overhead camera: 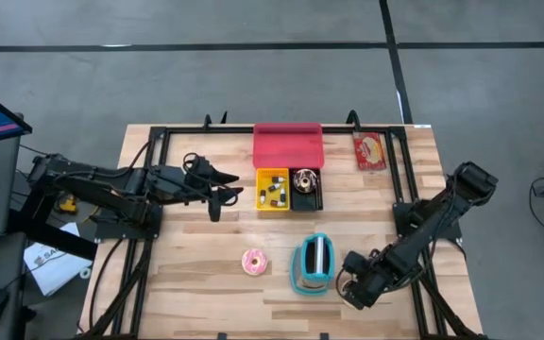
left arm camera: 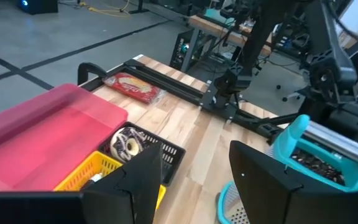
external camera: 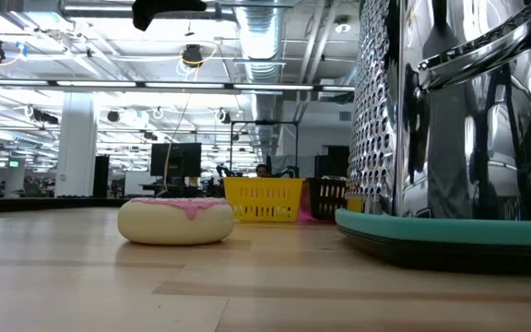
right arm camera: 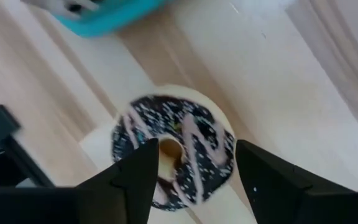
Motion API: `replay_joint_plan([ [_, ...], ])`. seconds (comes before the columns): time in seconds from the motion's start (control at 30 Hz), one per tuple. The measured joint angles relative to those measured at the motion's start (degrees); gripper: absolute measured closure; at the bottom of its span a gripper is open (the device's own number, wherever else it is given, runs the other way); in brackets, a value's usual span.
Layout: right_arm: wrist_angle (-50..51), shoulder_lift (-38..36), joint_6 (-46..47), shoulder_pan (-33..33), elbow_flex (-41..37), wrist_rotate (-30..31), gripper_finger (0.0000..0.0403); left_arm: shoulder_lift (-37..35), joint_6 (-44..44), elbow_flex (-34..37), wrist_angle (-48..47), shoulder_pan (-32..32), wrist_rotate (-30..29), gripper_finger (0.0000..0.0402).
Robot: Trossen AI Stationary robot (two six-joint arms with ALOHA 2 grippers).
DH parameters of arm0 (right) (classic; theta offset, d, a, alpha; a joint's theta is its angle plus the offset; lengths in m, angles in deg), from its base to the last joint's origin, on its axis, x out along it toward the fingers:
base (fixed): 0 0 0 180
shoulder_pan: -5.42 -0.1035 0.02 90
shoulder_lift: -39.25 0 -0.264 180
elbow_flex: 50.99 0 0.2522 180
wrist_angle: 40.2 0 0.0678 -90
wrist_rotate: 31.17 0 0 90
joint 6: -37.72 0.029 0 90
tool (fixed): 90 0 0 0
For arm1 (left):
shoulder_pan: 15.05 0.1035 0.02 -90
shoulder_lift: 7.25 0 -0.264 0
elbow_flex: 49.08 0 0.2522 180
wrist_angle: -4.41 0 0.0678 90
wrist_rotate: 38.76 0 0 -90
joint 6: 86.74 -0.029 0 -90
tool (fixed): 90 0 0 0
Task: Pick & Place Food Item
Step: Put the black donut into the black bin
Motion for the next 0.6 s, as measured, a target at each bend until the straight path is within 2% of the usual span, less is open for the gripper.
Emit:
replay_joint_plan([
  [0.33, 0.0, 0.1, 5.8, -2.9, -2.3, 0.3, 0.0189, 0.0, 1.5, 0.0, 1.0, -2.0, 0.0, 0.0217],
  [0.6, -2.2, 0.1, 6.9, -3.1, -2.5, 2.0, 0.019, 0.0, 1.7, 0.0, 1.0, -2.6, 0.0, 0.0217],
])
